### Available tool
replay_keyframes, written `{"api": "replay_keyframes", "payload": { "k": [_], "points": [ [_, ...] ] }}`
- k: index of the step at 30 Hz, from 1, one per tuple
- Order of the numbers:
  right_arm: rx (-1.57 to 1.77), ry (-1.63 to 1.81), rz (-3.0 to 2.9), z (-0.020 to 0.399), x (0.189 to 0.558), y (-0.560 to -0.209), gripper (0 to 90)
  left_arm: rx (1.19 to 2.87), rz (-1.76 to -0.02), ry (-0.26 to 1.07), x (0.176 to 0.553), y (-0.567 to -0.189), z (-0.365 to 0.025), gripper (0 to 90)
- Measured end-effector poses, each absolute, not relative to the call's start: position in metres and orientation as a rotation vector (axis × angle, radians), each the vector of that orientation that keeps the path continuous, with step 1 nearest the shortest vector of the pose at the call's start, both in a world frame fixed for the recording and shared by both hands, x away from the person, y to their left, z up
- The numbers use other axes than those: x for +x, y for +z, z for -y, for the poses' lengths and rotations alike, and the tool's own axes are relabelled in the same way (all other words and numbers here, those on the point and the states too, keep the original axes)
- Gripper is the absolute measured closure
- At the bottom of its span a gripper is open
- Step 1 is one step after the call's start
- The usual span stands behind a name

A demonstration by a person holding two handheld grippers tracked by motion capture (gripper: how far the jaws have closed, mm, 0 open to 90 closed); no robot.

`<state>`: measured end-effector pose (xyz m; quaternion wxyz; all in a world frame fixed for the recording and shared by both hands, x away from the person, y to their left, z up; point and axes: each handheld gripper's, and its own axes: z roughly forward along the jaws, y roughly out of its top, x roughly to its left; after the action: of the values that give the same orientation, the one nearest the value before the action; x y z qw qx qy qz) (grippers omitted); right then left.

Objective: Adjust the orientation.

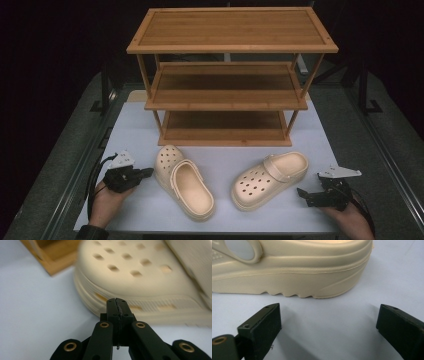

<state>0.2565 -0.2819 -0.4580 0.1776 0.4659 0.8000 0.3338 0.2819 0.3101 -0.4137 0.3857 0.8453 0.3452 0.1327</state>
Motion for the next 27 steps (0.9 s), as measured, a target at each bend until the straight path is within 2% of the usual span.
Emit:
{"api": "replay_keyframes", "payload": {
  "k": [4, 12, 27],
  "points": [
    [1.317, 0.939, -2.267, 0.282, 0.257, -0.458, 5.5, 2.154, -0.892, 0.329, 0.275, -0.415, -0.310, 90.0],
    [1.318, 0.941, -2.265, 0.282, 0.257, -0.458, 5.5, 2.166, -0.875, 0.275, 0.283, -0.423, -0.304, 90.0],
    [1.317, 0.939, -2.265, 0.282, 0.257, -0.458, 5.4, 2.194, -0.849, 0.270, 0.297, -0.425, -0.290, 90.0]
  ]
}}
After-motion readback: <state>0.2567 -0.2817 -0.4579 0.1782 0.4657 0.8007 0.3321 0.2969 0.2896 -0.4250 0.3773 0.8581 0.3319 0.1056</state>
